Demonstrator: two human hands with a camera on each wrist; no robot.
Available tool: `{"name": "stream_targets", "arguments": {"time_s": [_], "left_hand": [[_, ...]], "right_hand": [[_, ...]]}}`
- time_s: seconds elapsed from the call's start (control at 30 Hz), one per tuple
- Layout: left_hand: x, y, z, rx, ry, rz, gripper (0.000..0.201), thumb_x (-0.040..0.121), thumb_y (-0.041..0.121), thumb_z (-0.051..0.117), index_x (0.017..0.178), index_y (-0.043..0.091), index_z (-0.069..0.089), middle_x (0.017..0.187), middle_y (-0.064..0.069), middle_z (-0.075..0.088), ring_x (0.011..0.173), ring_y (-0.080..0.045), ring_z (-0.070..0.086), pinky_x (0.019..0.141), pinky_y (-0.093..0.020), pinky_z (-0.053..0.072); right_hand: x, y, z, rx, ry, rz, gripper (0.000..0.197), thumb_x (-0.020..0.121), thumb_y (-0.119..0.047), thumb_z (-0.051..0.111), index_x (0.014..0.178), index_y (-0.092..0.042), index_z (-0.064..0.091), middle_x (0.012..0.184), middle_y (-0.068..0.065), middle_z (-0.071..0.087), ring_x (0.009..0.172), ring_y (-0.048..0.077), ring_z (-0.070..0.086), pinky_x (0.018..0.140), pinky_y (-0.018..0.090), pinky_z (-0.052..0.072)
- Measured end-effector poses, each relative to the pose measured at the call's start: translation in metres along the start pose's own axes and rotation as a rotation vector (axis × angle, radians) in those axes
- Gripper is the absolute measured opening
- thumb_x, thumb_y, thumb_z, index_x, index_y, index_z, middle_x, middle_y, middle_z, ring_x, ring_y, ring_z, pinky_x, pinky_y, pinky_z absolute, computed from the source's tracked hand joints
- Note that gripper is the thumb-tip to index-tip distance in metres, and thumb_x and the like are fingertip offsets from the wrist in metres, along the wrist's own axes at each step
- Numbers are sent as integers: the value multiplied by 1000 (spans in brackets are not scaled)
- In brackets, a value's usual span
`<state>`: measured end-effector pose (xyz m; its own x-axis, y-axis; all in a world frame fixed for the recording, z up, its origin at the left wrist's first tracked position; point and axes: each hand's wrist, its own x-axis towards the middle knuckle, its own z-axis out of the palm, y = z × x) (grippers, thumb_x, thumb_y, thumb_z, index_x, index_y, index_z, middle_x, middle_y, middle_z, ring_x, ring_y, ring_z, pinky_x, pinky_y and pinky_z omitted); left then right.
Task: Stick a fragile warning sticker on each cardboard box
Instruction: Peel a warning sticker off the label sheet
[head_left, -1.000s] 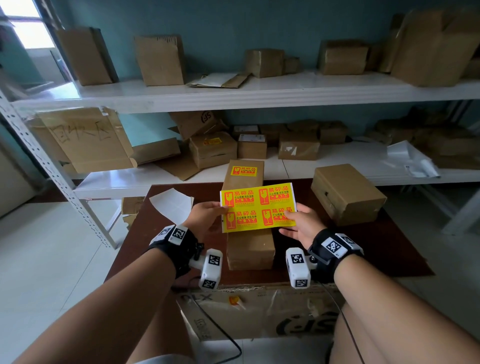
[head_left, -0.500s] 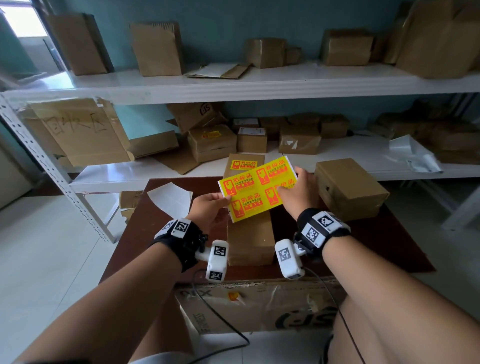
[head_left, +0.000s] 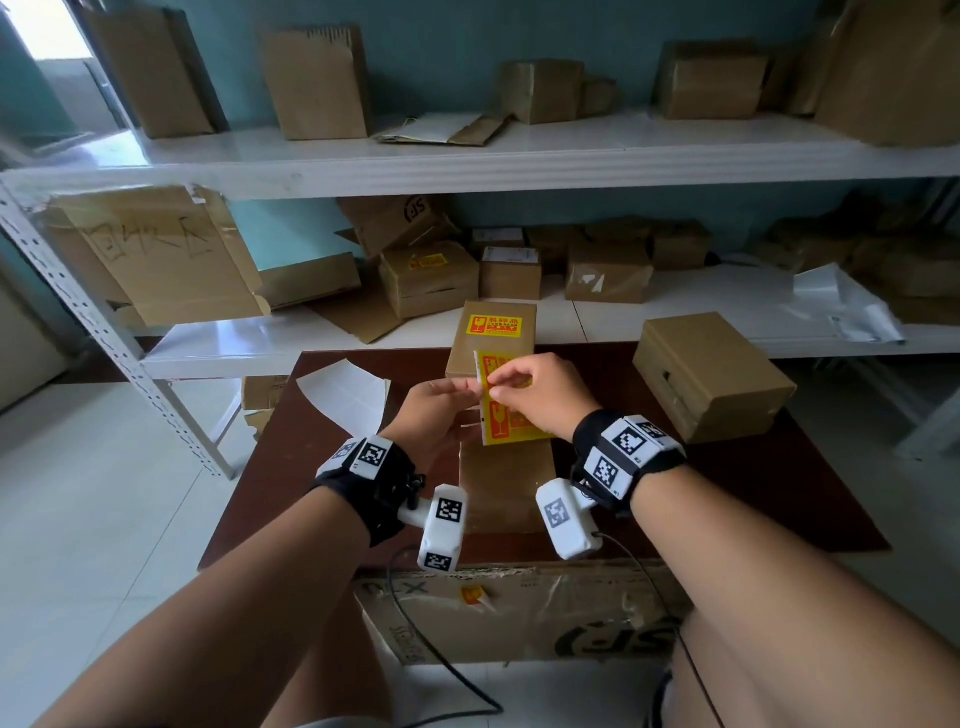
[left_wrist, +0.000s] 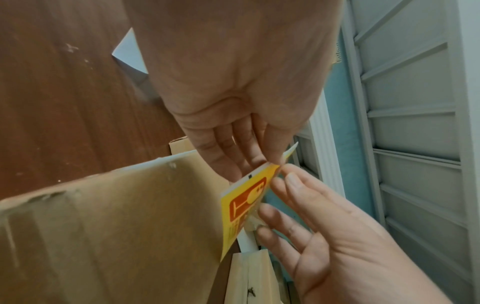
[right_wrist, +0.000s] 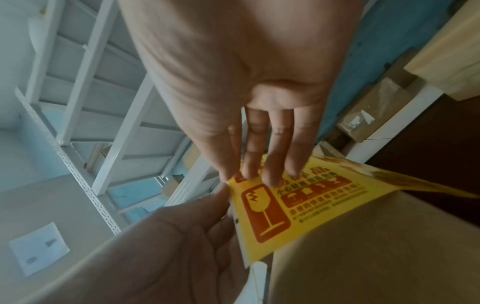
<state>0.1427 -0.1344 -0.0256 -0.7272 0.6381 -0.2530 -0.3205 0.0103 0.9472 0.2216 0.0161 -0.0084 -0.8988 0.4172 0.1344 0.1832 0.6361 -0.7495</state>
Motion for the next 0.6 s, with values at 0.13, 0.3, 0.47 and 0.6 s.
{"name": "stream_targets", "arguments": {"time_s": [0.13, 0.3, 0.47, 0.6], "left_hand": [[9, 3, 0, -15, -8, 32, 25, 100, 13, 55, 117, -4, 64, 98, -15, 71, 81, -21, 70, 64, -28, 58], [25, 4, 0, -4, -35, 76, 24, 99, 16, 58, 116, 0, 67, 97, -11, 69, 79, -15, 66, 67, -25, 55], [44, 10, -1, 5, -88, 118, 17, 98, 19, 59, 103, 8, 73, 90, -10, 69, 80, -17, 69, 80, -34, 55], [59, 16, 3, 30, -92, 169, 17, 99, 16, 58, 97, 7, 72, 88, -13, 68, 79, -19, 69, 76, -31, 56]], "right_hand": [[10, 0, -5, 33, -28, -5, 15, 85, -26, 76, 99, -25, 79, 92, -7, 75, 85, 6, 68, 85, 28, 57], [23, 1, -11, 47, 22, -12, 14, 84, -27, 77, 98, -23, 78, 94, -6, 75, 86, 4, 67, 82, 25, 55], [40, 5, -15, 25, 78, -36, 16, 84, -30, 77, 99, -25, 78, 94, -8, 74, 86, 3, 66, 81, 24, 54], [51, 13, -17, 55, 120, -61, 16, 80, -31, 80, 95, -27, 79, 88, -13, 74, 82, -2, 68, 78, 22, 56]]}}
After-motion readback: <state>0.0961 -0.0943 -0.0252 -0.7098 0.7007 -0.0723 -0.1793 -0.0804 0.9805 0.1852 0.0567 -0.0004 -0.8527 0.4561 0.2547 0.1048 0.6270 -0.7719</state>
